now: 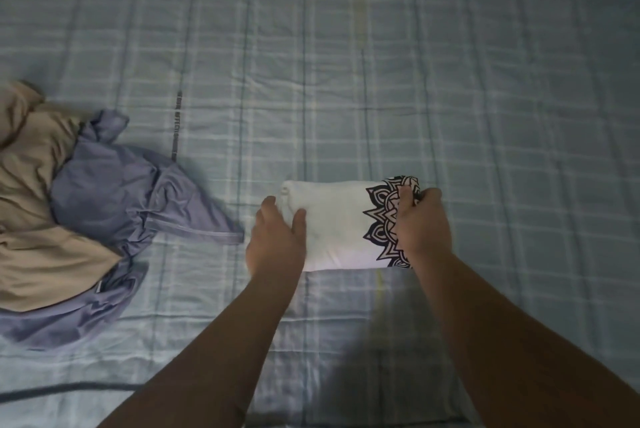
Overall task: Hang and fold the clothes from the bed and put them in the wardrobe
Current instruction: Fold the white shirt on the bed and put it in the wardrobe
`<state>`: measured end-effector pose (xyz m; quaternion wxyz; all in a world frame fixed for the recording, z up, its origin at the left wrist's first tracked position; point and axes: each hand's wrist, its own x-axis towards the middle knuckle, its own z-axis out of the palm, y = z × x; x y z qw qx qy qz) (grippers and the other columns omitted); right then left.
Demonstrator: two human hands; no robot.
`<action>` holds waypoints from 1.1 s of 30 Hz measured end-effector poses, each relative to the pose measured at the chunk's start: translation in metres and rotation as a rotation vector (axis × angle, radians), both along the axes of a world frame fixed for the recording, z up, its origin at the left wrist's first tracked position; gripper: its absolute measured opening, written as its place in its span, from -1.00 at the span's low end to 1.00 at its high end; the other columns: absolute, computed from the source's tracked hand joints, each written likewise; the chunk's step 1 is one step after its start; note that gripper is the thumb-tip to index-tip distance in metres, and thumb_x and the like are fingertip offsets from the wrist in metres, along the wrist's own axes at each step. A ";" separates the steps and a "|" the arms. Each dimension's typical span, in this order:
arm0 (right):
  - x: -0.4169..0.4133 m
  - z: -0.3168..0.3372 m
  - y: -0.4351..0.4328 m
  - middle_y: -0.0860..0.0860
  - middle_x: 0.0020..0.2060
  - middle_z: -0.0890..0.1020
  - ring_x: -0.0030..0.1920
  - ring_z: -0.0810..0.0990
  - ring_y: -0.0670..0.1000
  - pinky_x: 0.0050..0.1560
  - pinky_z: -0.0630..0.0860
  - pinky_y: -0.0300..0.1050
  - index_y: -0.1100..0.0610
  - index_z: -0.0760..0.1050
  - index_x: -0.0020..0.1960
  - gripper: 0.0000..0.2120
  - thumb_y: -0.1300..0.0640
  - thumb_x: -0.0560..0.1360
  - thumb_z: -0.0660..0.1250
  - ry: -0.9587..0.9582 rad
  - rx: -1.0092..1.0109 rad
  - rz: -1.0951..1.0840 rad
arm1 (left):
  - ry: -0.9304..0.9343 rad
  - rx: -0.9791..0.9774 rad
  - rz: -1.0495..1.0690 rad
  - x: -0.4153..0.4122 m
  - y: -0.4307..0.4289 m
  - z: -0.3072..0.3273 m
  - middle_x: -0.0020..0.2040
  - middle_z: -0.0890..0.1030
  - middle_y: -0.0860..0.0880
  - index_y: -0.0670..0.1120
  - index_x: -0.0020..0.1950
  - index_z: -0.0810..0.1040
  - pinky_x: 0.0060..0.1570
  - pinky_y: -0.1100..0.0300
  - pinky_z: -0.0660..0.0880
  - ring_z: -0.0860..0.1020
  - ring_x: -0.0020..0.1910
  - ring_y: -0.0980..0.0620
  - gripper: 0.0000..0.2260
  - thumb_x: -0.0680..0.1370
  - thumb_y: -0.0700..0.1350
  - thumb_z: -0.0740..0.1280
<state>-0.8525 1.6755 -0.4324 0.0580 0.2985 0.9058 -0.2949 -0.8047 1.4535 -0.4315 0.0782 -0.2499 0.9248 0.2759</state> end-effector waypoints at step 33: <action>0.025 0.004 0.013 0.00 -0.12 0.59 0.01 0.61 0.17 -0.04 0.42 -0.05 0.02 0.45 0.06 -0.65 -0.26 0.53 0.25 -0.147 -0.214 0.017 | -0.290 0.357 0.080 -0.006 -0.027 -0.008 0.07 0.56 -0.03 -0.06 0.29 0.45 0.00 0.11 0.41 0.50 -0.02 -0.04 -0.32 0.45 0.45 0.20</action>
